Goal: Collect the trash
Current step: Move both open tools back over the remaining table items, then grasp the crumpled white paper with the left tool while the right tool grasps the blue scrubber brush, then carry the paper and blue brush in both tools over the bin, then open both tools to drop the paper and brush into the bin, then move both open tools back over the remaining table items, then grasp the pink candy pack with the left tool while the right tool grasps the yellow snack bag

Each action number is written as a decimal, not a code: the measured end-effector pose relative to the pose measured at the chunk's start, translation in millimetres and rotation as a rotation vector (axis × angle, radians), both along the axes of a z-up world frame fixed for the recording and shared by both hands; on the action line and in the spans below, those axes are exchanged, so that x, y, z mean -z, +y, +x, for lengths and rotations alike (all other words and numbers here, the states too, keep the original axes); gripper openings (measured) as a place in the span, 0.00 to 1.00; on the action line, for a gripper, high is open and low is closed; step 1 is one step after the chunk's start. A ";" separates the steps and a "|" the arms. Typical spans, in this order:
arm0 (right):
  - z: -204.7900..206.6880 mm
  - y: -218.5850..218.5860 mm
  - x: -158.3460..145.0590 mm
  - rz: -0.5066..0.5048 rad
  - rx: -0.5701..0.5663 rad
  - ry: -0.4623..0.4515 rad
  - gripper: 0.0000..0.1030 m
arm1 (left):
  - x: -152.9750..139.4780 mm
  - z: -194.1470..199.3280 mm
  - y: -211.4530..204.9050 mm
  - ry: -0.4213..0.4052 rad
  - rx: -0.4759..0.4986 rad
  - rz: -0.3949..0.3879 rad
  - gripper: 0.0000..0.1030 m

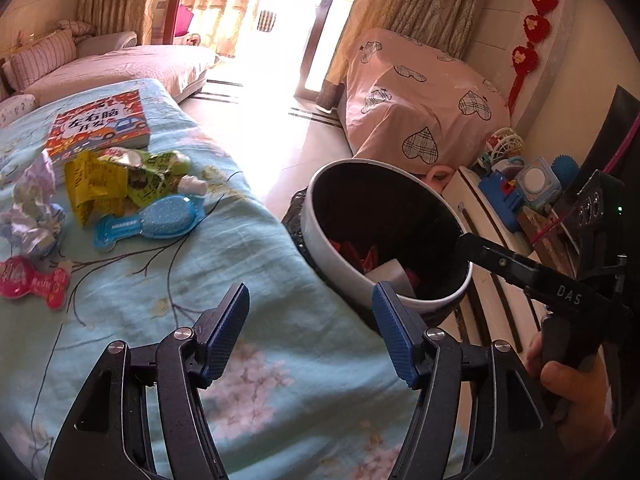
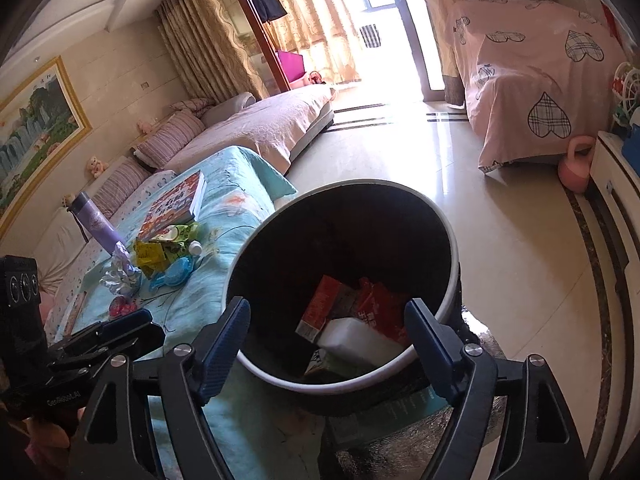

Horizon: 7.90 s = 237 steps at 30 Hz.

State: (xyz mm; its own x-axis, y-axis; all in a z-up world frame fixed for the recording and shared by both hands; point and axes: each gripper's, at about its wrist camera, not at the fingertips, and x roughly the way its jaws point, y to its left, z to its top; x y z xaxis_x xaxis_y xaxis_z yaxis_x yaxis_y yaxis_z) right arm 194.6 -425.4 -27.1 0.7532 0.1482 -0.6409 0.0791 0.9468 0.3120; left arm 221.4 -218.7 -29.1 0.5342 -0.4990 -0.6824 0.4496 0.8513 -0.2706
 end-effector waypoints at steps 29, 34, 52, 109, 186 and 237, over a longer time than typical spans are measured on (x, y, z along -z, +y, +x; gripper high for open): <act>11.0 170.7 21.1 -0.024 -0.281 0.027 0.92 | 25.5 -22.8 191.8 0.071 -0.352 -0.047 0.66; 25.5 177.3 22.4 -0.048 -0.303 0.034 0.92 | 24.4 -16.4 195.3 0.066 -0.364 -0.033 0.68; 88.1 187.9 24.1 -0.061 -0.340 0.052 0.92 | 28.2 46.6 210.0 0.109 -0.419 -0.008 0.69; 82.0 220.8 49.7 -0.141 -0.392 0.124 0.49 | 18.6 -6.5 180.5 0.065 -0.267 -0.064 0.08; 5.7 -4.4 5.1 0.088 -0.024 -0.022 0.26 | 3.2 4.4 -1.9 0.072 0.006 -0.014 0.46; 151.5 224.1 23.3 0.162 -0.365 0.029 0.73 | 45.3 81.2 217.5 0.208 -0.443 -0.080 0.46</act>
State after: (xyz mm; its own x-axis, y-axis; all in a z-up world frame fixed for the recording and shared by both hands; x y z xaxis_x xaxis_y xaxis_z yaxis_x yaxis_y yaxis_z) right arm 346.1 -201.4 -50.4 0.6143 0.5038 -0.6073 -0.2431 0.8530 0.4618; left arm 302.6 -1.2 -74.4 0.5633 -0.3103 -0.7657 -0.0208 0.9212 -0.3886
